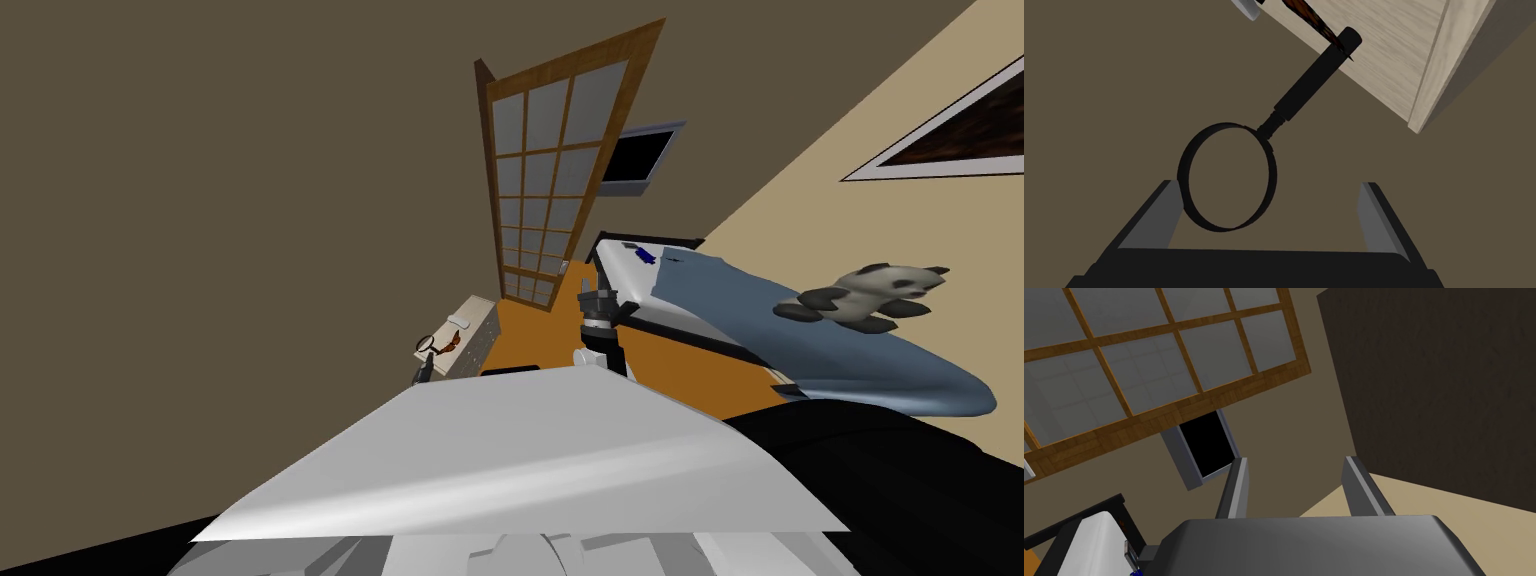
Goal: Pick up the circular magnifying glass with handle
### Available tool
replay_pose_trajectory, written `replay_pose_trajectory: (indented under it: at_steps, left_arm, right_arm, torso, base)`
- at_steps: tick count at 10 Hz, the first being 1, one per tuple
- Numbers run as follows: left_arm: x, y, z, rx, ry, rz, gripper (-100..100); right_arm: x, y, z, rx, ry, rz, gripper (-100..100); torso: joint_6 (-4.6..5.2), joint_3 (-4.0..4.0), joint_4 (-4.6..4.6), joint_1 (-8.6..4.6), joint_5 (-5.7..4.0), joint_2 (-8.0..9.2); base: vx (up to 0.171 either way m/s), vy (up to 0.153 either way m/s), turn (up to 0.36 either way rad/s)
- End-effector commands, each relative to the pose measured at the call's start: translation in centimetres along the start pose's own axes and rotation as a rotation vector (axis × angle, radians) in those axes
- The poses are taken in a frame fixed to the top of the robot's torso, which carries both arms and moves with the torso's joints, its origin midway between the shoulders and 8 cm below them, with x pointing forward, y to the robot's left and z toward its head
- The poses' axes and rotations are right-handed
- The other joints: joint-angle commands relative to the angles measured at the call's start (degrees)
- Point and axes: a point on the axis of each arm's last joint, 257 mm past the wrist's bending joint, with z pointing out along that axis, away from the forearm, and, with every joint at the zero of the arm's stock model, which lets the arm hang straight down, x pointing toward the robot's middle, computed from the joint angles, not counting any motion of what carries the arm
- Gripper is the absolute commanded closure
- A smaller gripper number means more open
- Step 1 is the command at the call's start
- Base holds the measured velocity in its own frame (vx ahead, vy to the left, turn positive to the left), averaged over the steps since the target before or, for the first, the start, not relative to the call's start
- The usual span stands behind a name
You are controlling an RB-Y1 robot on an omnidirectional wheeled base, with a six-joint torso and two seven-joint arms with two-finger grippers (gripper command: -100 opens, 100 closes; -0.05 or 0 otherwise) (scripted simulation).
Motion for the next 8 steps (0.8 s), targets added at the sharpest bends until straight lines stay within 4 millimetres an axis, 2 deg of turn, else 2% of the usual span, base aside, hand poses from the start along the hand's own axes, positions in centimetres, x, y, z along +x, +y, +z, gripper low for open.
replay_pose_trajectory:
  at_steps: [1, 3, 4, 5, 6, 8]
  left_arm:
    - [-0.3, -0.4, 0.8, 0.005, -0.010, 0.003, -100]
    - [-1.1, -1.2, 2.0, 0.016, -0.027, 0.002, -100]
    - [-0.9, -1.0, 1.6, 0.013, -0.022, 0.002, -100]
    - [-1.0, -1.1, 1.7, 0.014, -0.023, 0.002, 0]
    - [-0.6, -1.1, 0.6, 0.044, 0.000, 0.017, -100]
    - [-0.4, -1.1, 0.1, 0.058, 0.012, 0.023, -100]
  right_arm:
    - [0.0, 0.0, 0.0, 0.000, 0.000, 0.000, 0]
    - [0.0, 0.0, 0.0, 0.000, 0.000, 0.000, 0]
    - [0.0, 0.0, 0.0, 0.000, 0.000, 0.000, 0]
    - [0.0, 0.0, 0.0, 0.000, 0.000, 0.000, 0]
    - [0.0, 0.0, 0.0, 0.000, 0.000, 0.000, 0]
    - [0.0, 0.0, 0.0, 0.000, 0.000, 0.000, 0]
  torso:
    - [0.00, 0.00, 0.00, 0.00, 0.00, 0.00]
    - [0.00, -0.11, -0.04, 0.03, 0.01, -0.20]
    - [0.00, -0.17, -0.06, 0.08, 0.02, -0.30]
    - [-0.01, -0.11, -0.05, -0.04, 0.01, -0.16]
    - [-0.01, -0.03, -0.02, -0.15, -0.02, -0.03]
    - [-0.05, -0.13, -0.06, -0.51, -0.09, -0.21]
  base:
    - [0.048, 0.050, -0.006]
    - [0.084, 0.068, -0.004]
    - [0.047, 0.036, -0.008]
    - [0.008, 0.007, 0.000]
    - [0.077, 0.002, 0.296]
    - [0.069, -0.081, 0.241]
